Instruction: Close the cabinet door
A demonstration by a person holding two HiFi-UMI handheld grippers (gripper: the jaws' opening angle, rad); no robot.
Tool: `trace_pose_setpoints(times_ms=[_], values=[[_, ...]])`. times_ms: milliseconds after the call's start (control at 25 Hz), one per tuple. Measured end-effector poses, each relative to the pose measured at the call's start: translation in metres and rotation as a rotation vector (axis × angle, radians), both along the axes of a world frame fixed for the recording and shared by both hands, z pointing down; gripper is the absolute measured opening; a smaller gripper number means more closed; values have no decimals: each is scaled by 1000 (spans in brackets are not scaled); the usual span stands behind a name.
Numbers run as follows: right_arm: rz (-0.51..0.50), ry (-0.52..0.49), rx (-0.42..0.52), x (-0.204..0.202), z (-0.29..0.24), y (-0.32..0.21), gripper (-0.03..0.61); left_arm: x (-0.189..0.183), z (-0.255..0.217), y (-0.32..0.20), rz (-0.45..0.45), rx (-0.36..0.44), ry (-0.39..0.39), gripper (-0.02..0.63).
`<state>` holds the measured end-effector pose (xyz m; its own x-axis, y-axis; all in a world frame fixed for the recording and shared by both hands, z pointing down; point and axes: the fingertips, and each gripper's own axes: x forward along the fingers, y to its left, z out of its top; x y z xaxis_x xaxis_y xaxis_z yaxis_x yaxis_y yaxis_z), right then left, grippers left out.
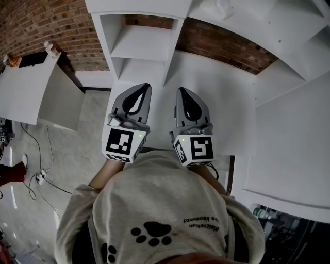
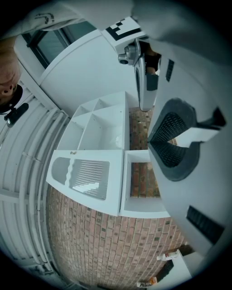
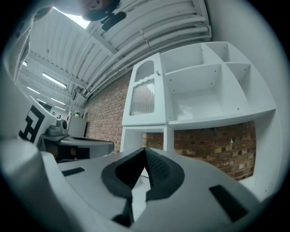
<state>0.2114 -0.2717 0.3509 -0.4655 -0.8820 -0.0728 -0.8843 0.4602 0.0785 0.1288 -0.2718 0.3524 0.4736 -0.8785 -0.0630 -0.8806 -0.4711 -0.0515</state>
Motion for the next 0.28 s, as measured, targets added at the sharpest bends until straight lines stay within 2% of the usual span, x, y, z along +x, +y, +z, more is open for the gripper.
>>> trace_pose_setpoints(times_ms=[280], values=[[-20,-5,-4,9,5,1,9,9,4,3,-13,1,10,8]])
